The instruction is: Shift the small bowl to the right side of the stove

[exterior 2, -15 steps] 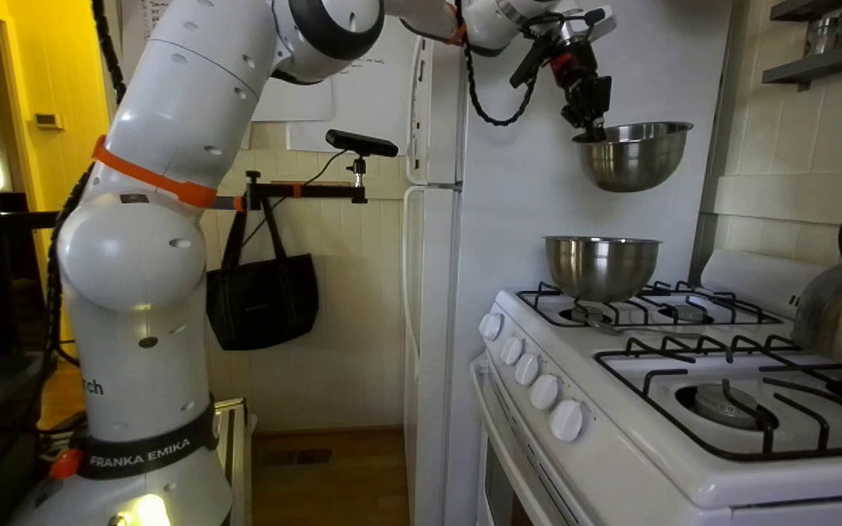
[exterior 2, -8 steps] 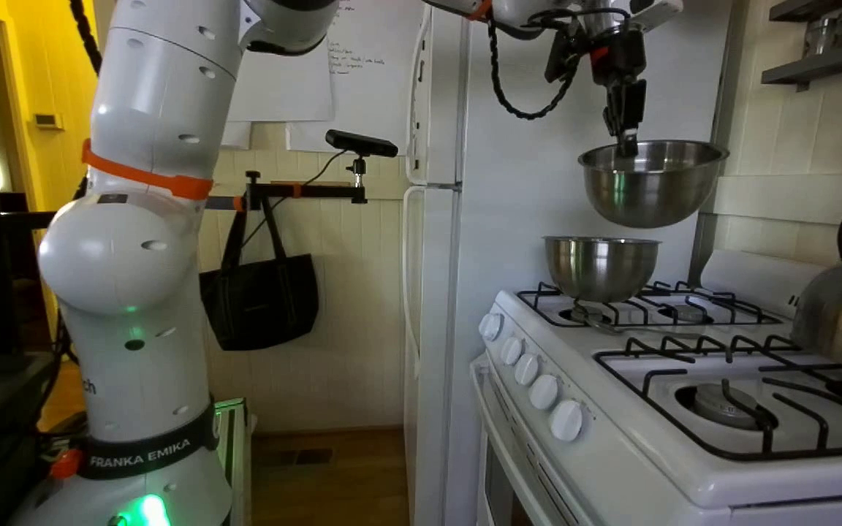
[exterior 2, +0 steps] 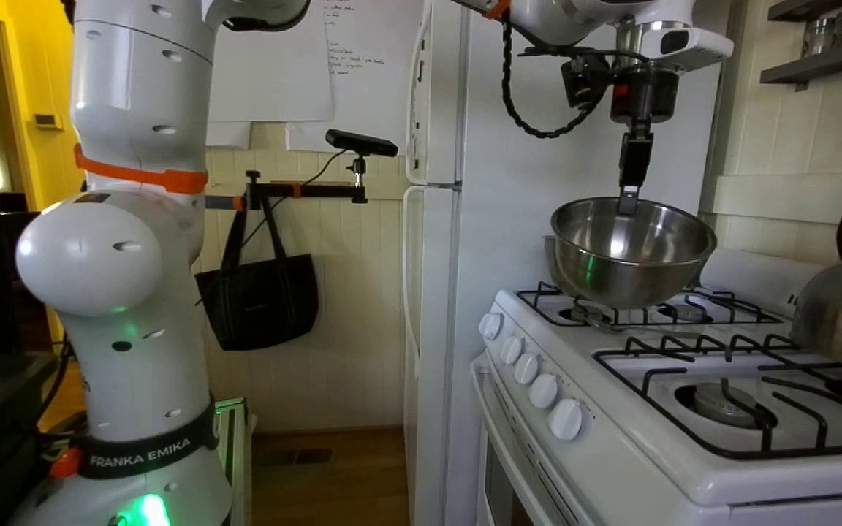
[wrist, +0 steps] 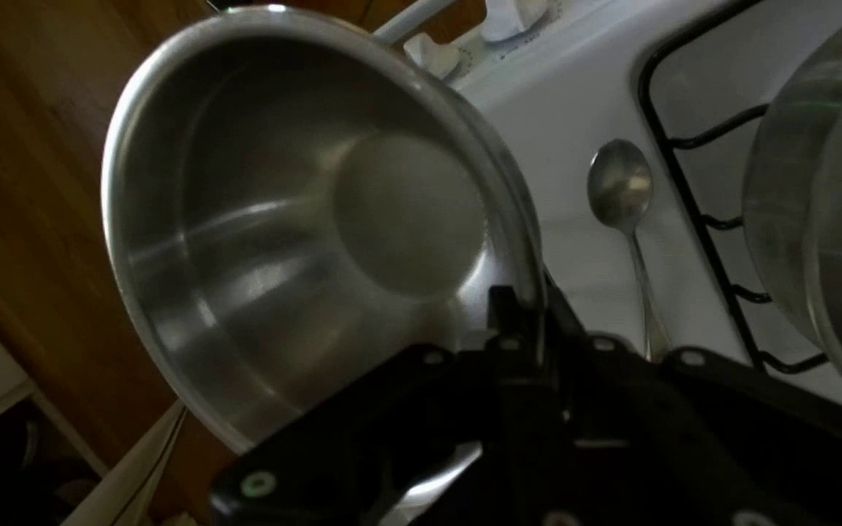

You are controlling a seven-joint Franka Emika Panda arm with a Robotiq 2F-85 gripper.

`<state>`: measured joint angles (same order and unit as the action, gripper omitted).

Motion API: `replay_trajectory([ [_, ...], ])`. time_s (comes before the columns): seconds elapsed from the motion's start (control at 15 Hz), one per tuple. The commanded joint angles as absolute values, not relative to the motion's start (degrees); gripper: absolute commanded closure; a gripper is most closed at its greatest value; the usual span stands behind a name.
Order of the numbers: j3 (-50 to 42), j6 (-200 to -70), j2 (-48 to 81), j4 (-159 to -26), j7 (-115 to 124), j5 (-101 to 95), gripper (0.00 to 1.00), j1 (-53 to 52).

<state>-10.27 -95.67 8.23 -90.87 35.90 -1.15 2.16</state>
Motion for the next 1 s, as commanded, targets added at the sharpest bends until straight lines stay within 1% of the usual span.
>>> replay_trajectory([
  [0.0, -8.91, -95.52, 8.27, -91.18, 35.94, -1.11, 0.97, 3.15],
  [0.13, -9.05, -92.59, 12.21, -87.26, 35.54, -2.38, 0.97, 3.55],
  [0.53, -10.80, -85.63, 17.19, -82.10, 31.03, -14.20, 0.97, 4.42],
  [0.67, -11.18, -86.42, 18.82, -80.04, 32.91, -16.69, 0.97, 4.14],
  [0.93, -10.65, -89.65, 22.36, -75.57, 34.53, -14.70, 0.97, 4.25],
])
